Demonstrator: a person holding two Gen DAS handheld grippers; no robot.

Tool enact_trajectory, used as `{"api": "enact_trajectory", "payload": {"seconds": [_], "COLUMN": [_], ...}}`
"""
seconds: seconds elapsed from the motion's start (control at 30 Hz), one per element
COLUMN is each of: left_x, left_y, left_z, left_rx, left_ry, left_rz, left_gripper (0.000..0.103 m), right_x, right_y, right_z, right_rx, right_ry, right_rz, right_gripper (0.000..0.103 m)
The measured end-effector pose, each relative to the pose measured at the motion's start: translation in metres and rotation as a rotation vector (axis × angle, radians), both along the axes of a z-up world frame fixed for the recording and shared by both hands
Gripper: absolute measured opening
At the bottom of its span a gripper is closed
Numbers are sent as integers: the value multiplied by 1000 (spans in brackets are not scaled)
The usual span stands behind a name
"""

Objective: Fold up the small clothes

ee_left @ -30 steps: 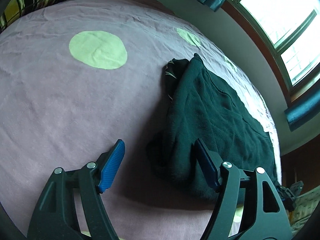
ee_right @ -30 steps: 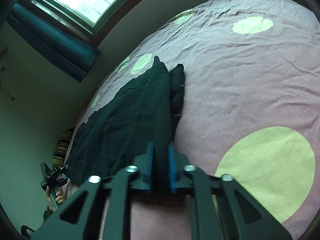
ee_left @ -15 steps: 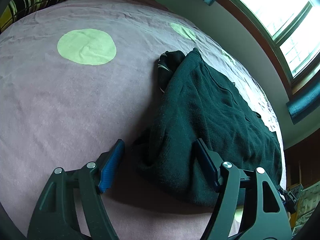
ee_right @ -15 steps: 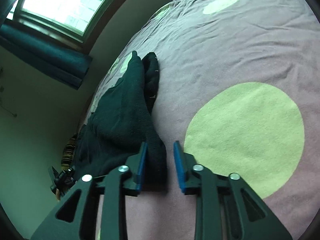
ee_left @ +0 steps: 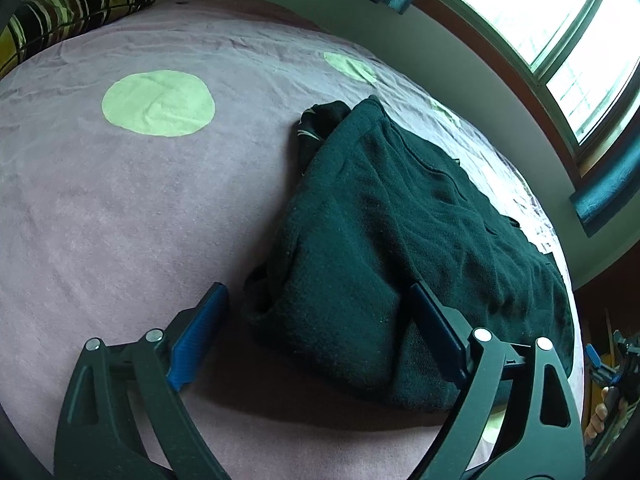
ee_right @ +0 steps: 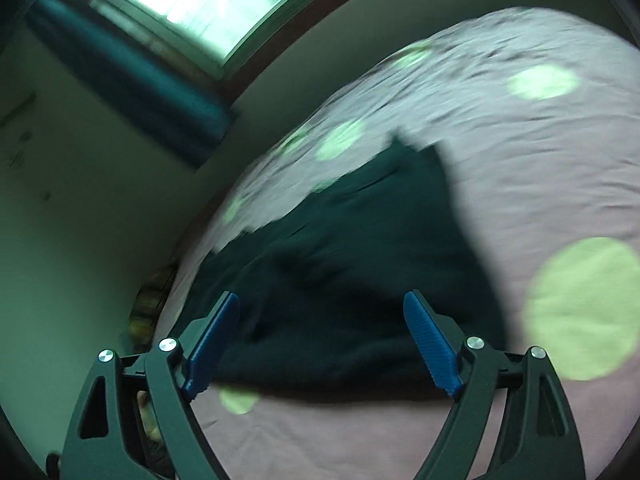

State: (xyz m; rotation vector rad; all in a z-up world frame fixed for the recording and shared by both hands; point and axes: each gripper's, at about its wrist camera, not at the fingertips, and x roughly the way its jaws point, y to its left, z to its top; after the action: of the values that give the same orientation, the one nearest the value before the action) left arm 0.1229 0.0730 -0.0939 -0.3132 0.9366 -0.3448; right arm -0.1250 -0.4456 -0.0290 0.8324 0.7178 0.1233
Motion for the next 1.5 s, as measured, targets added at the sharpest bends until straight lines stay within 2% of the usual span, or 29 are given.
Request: {"api": "enact_trajectory", "payload": {"seconds": [0.17, 0.33, 0.43, 0.47, 0.57, 0.63, 0.7, 0.9, 1.03, 1.23, 1.5], "left_x": [-2, -3, -4, -6, -15, -19, -16, 37, 76, 108, 130], "left_y": [1, 3, 8, 10, 26, 36, 41, 24, 19, 12, -14], "left_z": [-1, -1, 0, 2, 19, 36, 44, 23, -1, -5, -5], "left_rx": [-9, -29, -62, -75, -131, -134, -130, -60, -142, -182, -93], "left_ry": [-14, -20, -13, -7, -52, -106, -121, 56, 212, 288, 293], "left_rz": [-6, -9, -5, 2, 48, 71, 70, -63, -154, -222, -240], "left_gripper": [93, 93, 93, 93, 93, 93, 93, 93, 93, 100, 100], "right_x": [84, 149, 179, 183, 186, 187, 184, 177, 170, 162, 157], "right_y": [68, 102, 109, 110, 119, 119, 117, 122, 127, 126, 138], "right_z": [-6, -14, -49, -54, -47, -47, -49, -47, -48, -47, -47], "right_rx": [65, 82, 76, 57, -5, -12, -20, -89, -146, -190, -290], "right_ry": [42, 50, 173, 175, 170, 168, 150, 76, 28, 4, -39], "right_rz": [202, 246, 243, 242, 233, 236, 242, 235, 237, 232, 225], "right_gripper": [85, 85, 84, 84, 89, 88, 88, 89, 89, 90, 93]}}
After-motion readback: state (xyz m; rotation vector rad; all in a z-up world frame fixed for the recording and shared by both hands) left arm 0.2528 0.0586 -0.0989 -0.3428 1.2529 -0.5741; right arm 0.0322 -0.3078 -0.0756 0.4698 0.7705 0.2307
